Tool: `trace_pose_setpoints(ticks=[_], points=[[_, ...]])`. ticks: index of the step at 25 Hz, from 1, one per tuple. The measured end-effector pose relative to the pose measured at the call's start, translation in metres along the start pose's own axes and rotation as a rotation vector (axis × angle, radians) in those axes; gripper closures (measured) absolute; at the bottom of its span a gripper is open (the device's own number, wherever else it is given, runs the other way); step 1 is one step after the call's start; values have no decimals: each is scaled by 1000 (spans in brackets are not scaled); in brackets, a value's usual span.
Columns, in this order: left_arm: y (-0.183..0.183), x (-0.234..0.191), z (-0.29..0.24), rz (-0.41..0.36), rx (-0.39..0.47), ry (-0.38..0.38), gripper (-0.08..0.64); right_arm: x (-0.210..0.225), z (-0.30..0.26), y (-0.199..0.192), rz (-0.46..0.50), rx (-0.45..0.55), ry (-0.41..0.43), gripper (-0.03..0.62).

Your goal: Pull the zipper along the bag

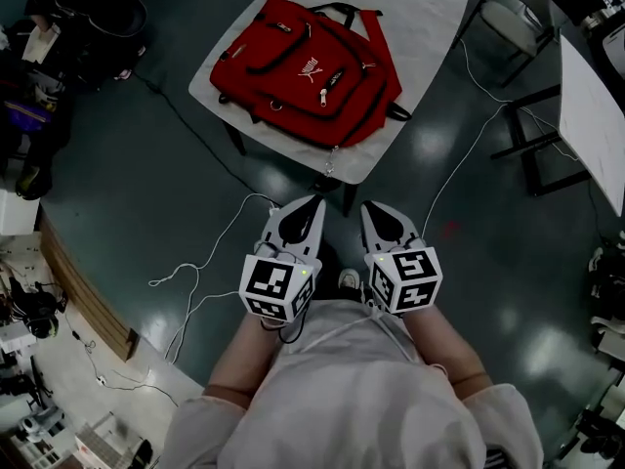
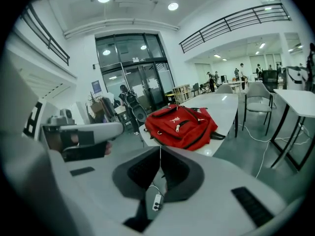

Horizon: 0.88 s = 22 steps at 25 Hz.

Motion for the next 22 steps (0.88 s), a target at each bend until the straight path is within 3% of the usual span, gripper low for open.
trace_pose_setpoints(ticks=[12, 22], points=[[5, -117, -74, -3, -112, -84, 538, 0, -115, 18, -16, -66, -111, 565], [-61, -143, -94, 90, -295, 0, 538, 41, -154, -24, -17, -274, -127, 565]])
Point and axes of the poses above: the fingertips, and each gripper's own axes: z backward along the fingers, x to its right, y out of its top, the point moved 8 cm from there along z, backward along the fingers, and after that the axes turned 14 degrees about x, right-handed, at the moved point
